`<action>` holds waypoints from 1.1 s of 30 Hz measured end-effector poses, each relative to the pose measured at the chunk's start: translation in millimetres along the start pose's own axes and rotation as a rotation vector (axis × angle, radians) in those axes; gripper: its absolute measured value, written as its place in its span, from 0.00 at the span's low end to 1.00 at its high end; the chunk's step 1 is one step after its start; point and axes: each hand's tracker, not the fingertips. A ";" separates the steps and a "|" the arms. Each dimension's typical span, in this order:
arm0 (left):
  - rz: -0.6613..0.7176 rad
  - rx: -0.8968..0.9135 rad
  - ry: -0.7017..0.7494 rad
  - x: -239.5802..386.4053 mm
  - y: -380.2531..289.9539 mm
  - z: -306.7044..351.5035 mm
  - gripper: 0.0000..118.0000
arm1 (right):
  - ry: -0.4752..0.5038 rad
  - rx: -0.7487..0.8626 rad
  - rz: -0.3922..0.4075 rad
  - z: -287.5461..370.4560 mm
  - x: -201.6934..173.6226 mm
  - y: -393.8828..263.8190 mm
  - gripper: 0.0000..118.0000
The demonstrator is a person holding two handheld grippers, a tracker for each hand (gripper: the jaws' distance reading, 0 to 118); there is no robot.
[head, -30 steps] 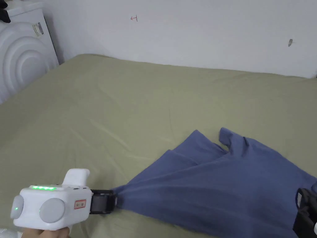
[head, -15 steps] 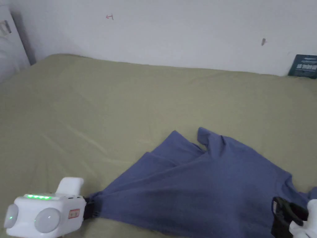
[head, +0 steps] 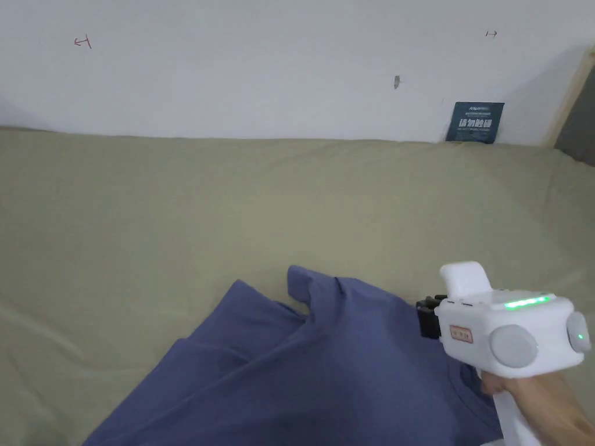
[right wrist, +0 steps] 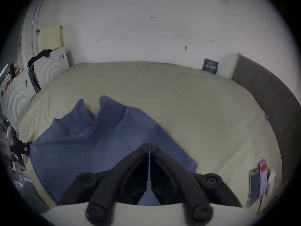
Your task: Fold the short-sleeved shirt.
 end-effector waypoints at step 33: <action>0.046 0.228 -0.024 9.2 68.6 66.5 0.01 | 0.082 0.046 0.046 114.4 21.9 83.1 0.02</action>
